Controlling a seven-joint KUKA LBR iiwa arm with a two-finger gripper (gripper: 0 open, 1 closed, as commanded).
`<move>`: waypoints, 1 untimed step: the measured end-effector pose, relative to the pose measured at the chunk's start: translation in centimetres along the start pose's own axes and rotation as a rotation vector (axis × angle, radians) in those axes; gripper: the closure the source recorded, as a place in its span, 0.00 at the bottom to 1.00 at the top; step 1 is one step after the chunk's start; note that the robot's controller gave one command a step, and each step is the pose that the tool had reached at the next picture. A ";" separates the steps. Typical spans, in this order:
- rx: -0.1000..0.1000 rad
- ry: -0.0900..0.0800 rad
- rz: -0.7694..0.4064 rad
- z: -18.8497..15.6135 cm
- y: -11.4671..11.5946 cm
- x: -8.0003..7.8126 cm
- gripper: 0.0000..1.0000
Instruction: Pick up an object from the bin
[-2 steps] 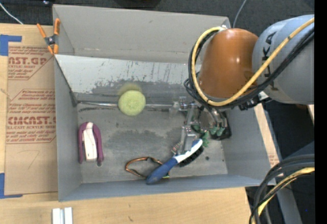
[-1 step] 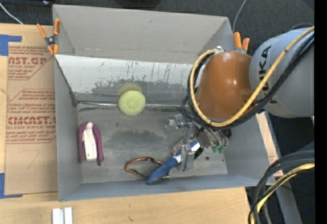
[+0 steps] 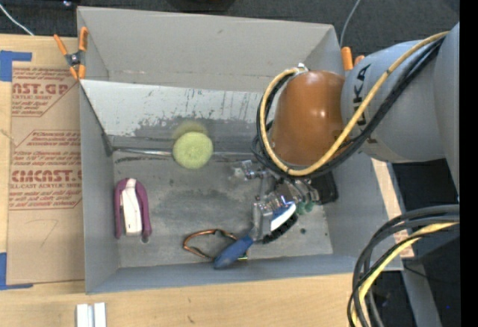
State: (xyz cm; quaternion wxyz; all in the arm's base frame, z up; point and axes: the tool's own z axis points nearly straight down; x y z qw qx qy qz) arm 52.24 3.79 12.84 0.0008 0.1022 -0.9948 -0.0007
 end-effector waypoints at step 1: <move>0.000 -0.005 0.012 5.2 3.5 3.4 0.00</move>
Offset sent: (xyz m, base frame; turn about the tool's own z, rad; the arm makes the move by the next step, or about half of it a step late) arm -0.0021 0.0533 -0.0572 -0.0015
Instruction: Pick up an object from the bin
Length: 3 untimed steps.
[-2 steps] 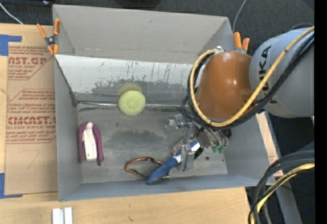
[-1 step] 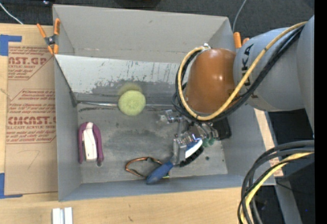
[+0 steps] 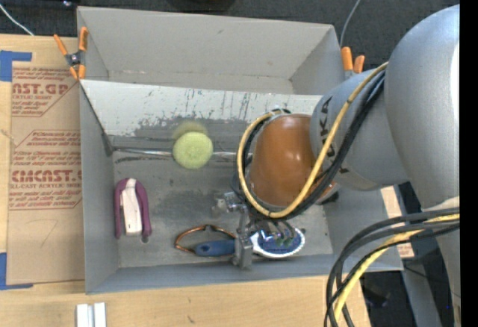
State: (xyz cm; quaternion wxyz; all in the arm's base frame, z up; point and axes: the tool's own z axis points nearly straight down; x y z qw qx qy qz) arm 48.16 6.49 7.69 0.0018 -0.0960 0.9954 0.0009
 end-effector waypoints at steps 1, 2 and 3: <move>-0.001 0.002 -0.014 0.6 1.9 -4.4 1.00; -0.001 0.002 -0.014 0.6 1.9 -4.4 1.00; -0.001 -0.002 -0.002 -3.5 1.4 -4.0 1.00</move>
Offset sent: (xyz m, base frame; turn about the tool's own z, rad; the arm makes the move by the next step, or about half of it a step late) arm 0.0000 0.0000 0.0000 0.0000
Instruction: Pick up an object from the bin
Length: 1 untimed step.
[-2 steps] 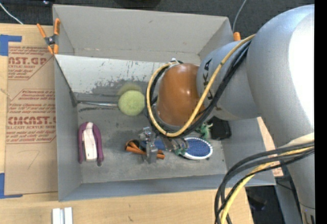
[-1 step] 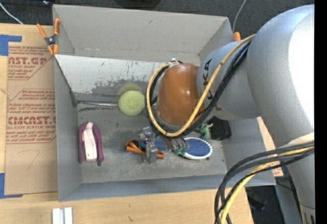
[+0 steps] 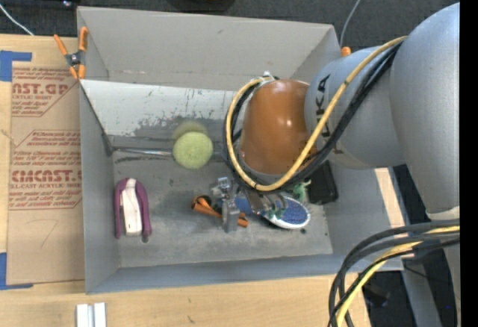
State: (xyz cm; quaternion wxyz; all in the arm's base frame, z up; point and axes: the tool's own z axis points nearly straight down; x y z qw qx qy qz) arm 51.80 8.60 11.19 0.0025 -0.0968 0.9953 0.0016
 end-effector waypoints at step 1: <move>-0.002 0.000 0.030 -7.7 1.3 2.3 1.00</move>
Offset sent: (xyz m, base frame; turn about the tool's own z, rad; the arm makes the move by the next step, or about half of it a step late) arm -0.0037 0.0208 0.1217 -0.0052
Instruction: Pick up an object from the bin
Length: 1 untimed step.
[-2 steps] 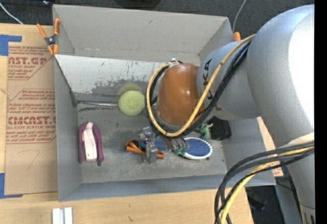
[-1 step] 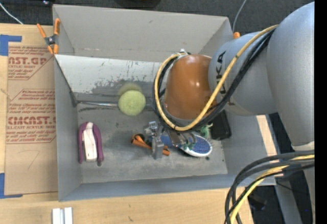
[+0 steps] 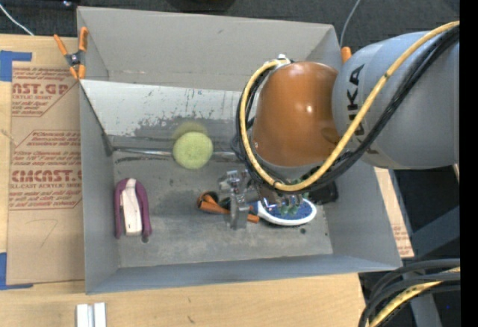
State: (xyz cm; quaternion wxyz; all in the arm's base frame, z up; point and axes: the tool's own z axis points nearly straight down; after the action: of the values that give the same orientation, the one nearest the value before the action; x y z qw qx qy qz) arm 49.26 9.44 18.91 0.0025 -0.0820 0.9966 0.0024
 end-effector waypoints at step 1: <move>0.002 -0.008 -0.035 -4.7 0.9 -2.6 1.00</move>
Offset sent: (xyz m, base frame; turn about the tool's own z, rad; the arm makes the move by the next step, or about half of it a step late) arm -0.0117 -0.0062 0.1256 0.0264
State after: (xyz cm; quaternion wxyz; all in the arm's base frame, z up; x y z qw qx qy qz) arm 51.64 10.73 23.63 0.0067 -0.0994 0.9950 0.0020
